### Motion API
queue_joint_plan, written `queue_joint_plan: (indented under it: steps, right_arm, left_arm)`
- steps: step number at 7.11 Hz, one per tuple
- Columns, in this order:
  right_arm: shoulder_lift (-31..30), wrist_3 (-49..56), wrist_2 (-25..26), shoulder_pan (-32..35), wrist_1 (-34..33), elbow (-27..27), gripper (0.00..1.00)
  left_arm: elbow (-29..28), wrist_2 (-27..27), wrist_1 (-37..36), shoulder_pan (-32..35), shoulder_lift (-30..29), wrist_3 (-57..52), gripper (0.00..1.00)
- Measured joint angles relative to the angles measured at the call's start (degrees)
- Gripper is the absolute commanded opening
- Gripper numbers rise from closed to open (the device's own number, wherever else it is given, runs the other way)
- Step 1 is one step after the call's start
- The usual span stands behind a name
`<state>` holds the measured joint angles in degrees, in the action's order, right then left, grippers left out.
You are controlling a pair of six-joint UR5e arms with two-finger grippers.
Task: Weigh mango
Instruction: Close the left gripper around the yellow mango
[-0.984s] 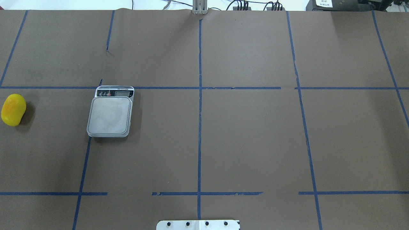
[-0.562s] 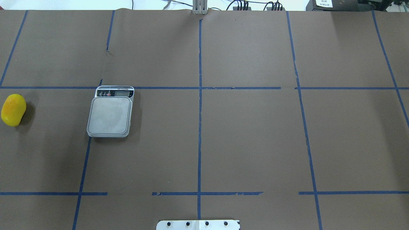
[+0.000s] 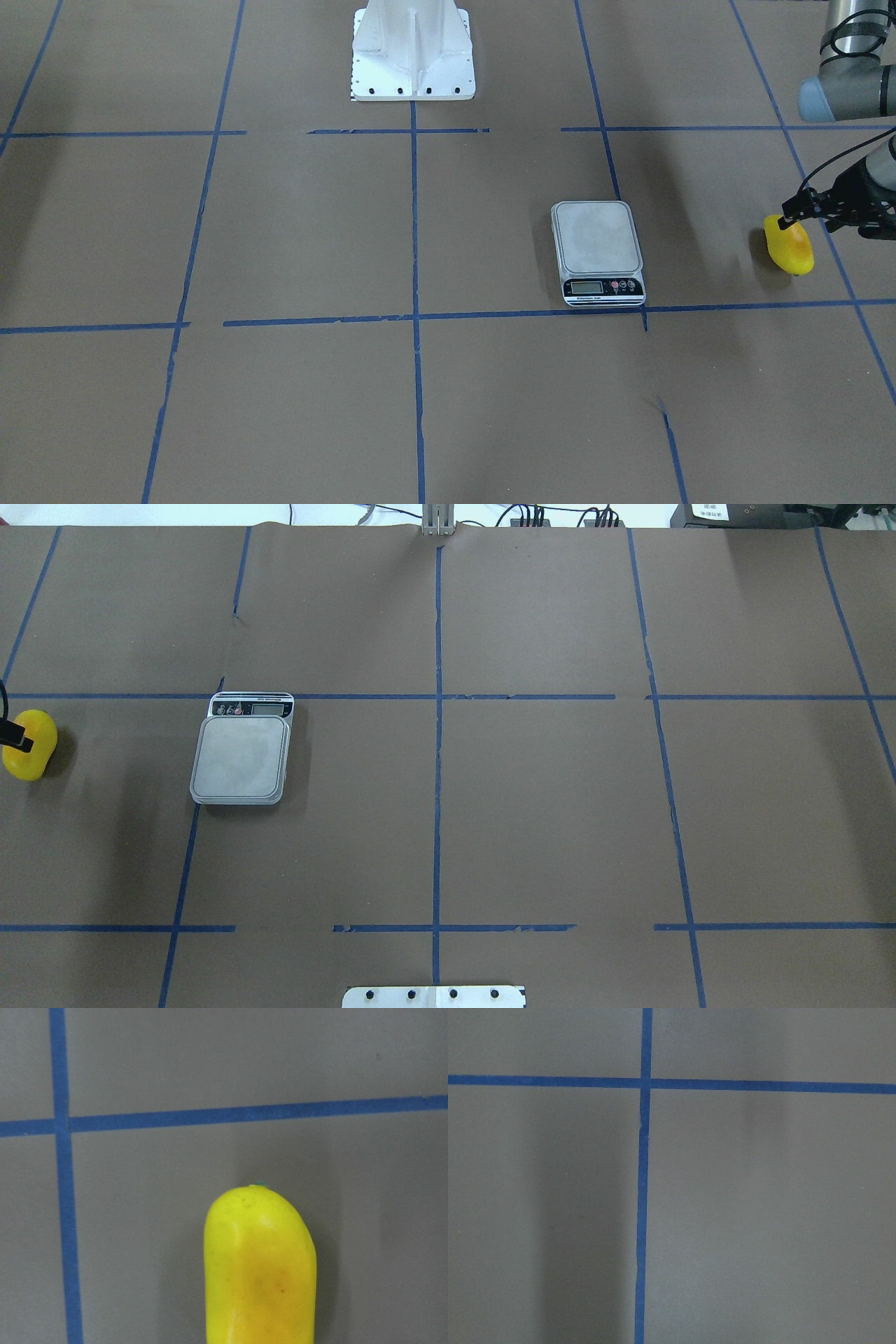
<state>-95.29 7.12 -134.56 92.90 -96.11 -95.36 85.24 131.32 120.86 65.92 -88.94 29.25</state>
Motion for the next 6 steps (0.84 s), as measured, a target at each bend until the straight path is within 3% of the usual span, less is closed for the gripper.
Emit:
queue_joint_plan:
  steps: [1,2,3,4,6]
  right_arm:
    - [-0.01,0.0,0.0,0.0,-0.02,0.0,1.0]
    - [-0.02,0.0,0.0,0.0,-0.01,0.0,1.0]
    - [-0.04,0.0,0.0,0.0,0.0,0.0,1.0]
    - [-0.04,0.0,0.0,0.0,-0.02,0.0,1.0]
    - [0.01,0.0,0.0,0.0,-0.04,0.0,1.0]
  left_arm:
    - [-1.03,-1.22,0.17,-0.79,-0.86,0.13,1.0]
    - [-2.36,-2.02,0.23,-1.52,-1.84,0.17,0.78]
    - [-3.54,-2.37,0.27,-2.11,-2.64,0.19,0.35]
    - [-4.11,-2.47,0.31,-2.4,-3.02,0.13,0.02]
    - [-1.29,-2.18,-0.68,-2.2,-2.36,-0.28,0.0]
